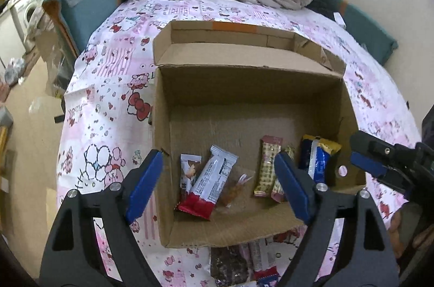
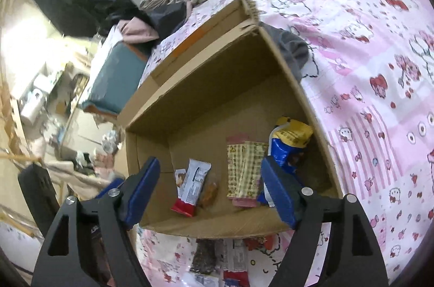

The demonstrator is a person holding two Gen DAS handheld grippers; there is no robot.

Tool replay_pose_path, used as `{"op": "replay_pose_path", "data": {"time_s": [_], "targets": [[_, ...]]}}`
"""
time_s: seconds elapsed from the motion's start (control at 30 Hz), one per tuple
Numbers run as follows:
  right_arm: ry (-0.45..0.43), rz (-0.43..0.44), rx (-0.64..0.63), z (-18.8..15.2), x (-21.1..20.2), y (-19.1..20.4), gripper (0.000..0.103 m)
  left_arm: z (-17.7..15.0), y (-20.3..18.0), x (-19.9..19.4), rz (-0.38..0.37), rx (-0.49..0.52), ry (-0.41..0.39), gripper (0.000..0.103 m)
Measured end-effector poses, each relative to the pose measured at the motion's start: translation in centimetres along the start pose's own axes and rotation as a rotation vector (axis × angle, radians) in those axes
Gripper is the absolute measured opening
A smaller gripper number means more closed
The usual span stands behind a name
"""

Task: Organize snacks
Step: 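Open both tools to drop the white packet and checkered bar into the box, then withdraw both open tools from the box toward the remaining snack pile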

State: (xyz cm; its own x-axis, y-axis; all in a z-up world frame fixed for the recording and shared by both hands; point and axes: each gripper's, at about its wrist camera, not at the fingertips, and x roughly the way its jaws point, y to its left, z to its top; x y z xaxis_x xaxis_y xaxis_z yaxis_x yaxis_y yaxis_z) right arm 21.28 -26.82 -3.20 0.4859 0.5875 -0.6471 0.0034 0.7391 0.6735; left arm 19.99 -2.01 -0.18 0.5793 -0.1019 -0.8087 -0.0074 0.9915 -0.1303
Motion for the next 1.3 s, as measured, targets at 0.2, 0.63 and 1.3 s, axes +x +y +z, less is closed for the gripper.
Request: {"op": "replay_pose_path", "data": {"time_s": [0.2, 0.63, 1.3], "targets": [[-0.012, 0.014, 0.054, 0.1, -0.7, -0.9, 0.080, -0.2, 0.3, -0.8, 0.001, -0.009, -0.003, 0.082], [0.012, -0.023, 0.079, -1.4, -1.6, -1.6, 0.080, -2.8, 1.2, -2.8, 0.018, -0.026, 0.006, 0.082], [0.088, 0.021, 0.088, -6.6, -4.3, -1.0, 0.080, -7.6, 3.6, -5.0, 0.018, -0.127, 0.104, 0.082]]}}
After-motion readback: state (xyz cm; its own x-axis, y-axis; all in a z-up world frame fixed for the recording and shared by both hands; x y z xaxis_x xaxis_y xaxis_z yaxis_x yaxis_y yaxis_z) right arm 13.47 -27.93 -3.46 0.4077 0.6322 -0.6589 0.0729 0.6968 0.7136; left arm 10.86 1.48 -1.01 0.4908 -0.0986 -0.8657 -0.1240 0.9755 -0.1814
